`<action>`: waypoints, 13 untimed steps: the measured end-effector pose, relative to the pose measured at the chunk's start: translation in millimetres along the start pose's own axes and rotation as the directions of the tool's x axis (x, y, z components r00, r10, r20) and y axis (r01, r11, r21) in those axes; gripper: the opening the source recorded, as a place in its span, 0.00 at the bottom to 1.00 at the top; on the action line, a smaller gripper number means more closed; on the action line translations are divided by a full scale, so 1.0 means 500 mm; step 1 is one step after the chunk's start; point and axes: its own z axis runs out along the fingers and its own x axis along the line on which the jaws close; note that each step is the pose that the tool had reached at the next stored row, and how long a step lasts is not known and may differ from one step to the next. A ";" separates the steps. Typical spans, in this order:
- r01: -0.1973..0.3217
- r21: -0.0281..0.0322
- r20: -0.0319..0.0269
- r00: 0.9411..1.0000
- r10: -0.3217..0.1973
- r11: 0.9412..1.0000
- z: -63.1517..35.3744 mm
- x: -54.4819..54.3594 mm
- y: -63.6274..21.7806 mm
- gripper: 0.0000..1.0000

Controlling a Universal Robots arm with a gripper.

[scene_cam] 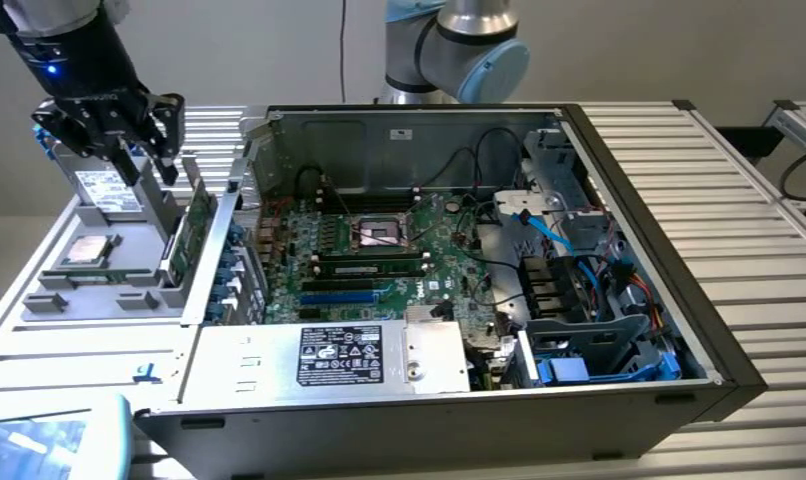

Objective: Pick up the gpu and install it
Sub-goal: 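Pick up the gpu and move the gpu toward the slot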

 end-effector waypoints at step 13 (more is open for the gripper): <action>-0.010 0.000 0.001 1.000 0.010 1.000 0.047 0.002 -0.011 0.49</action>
